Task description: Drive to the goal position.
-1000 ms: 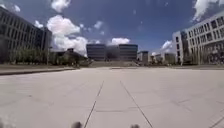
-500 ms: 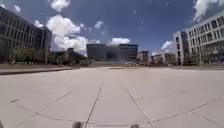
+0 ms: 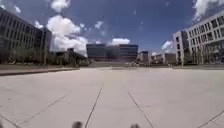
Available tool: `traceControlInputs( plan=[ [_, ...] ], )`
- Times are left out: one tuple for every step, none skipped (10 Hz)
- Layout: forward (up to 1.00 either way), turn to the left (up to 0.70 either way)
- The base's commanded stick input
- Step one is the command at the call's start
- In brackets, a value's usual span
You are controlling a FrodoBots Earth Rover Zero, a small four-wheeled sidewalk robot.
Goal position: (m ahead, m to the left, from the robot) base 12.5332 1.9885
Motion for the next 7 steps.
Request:
traceControlInputs(
  plan=[
    [0.70, 0.00],
    [0.70, 0.00],
    [0.70, 0.00],
    [0.70, 0.00],
    [0.70, 0.00],
    [0.70, 0.00],
    [0.70, 0.00]
  ],
)
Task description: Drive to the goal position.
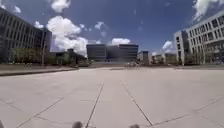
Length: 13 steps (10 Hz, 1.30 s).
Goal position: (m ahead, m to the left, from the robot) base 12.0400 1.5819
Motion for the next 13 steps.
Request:
traceControlInputs(
  plan=[
    [0.70, 0.00],
    [0.70, 0.00],
    [0.70, 0.00],
    [0.70, 0.00],
    [0.70, 0.00],
    [0.70, 0.00],
    [0.70, 0.00],
    [0.70, 0.00],
    [0.70, 0.00],
    [0.70, 0.00],
    [0.70, 0.00],
    [0.70, 0.00],
    [0.70, 0.00]
  ],
)
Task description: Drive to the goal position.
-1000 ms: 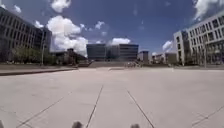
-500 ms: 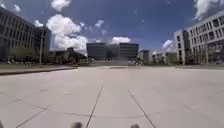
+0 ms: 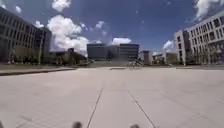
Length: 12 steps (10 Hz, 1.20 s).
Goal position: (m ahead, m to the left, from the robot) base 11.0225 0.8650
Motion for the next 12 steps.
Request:
traceControlInputs(
  plan=[
    [0.70, 0.00],
    [0.70, 0.00],
    [0.70, 0.00],
    [0.70, 0.00],
    [0.70, 0.00],
    [0.70, 0.00],
    [0.70, 0.00],
    [0.70, 0.00],
    [0.70, 0.00],
    [0.70, 0.00],
    [0.70, 0.00],
    [0.70, 0.00]
  ],
)
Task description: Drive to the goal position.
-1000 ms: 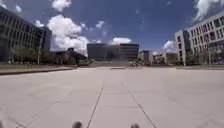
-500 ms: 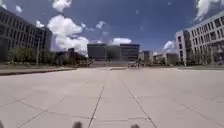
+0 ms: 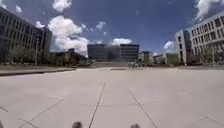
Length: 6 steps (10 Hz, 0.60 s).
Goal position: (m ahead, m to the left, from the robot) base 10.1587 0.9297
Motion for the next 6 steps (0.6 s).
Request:
traceControlInputs(
  plan=[
    [0.70, 0.00],
    [0.70, 0.00],
    [0.70, 0.00],
    [0.70, 0.00],
    [0.70, 0.00],
    [0.70, 0.00]
  ],
)
